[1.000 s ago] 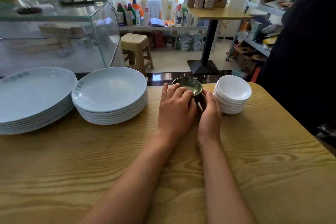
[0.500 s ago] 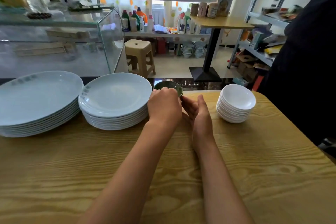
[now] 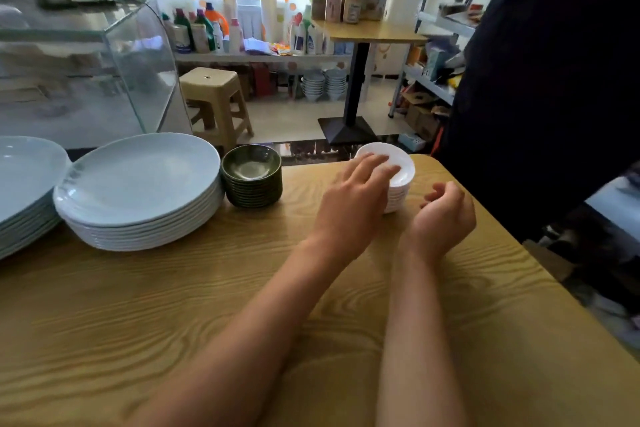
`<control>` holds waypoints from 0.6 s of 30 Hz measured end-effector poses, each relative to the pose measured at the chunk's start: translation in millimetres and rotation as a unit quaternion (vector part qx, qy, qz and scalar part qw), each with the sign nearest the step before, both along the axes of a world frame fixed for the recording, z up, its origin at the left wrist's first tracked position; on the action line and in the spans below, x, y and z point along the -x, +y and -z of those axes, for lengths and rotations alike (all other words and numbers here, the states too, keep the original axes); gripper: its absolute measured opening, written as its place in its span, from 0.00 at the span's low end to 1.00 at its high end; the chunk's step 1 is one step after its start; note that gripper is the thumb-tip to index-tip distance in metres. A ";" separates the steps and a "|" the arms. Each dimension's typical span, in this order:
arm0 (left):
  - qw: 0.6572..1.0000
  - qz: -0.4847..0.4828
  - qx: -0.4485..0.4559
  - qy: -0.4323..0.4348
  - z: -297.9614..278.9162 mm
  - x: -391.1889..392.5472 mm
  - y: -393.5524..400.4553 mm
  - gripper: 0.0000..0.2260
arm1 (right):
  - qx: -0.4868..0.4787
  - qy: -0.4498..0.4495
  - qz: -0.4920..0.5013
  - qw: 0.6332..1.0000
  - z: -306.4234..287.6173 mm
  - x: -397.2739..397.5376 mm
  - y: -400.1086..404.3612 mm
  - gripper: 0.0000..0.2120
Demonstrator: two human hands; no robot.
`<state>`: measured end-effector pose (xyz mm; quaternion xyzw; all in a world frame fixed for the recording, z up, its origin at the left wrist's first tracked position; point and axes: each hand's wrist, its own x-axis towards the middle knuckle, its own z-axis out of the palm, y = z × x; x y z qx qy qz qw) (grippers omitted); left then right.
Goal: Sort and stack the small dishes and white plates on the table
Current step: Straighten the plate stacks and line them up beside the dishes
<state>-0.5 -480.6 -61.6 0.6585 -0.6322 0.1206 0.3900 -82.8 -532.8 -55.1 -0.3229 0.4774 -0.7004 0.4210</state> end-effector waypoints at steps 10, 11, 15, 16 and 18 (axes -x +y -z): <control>0.998 -0.002 -0.049 -0.045 20.8 -10.1 -13.7 0.16 | -0.069 -0.074 -0.176 0.979 15.2 -5.6 -20.6 0.18; 0.997 -0.010 -0.056 -0.050 19.4 -10.5 -14.0 0.16 | -0.061 -0.078 -0.191 0.977 14.5 -7.7 -18.4 0.18; 0.994 -0.046 -0.061 -0.081 13.9 -18.2 -9.7 0.11 | -0.042 -0.045 -0.228 0.972 19.0 -15.4 -16.4 0.22; 0.992 -0.055 -0.072 -0.093 9.8 -20.2 -8.3 0.10 | -0.039 -0.034 -0.237 0.970 20.2 -17.3 -16.2 0.22; 0.983 -0.074 -0.116 -0.123 -1.8 -22.5 -6.6 0.11 | -0.032 -0.019 -0.258 0.966 20.4 -23.2 -15.2 0.22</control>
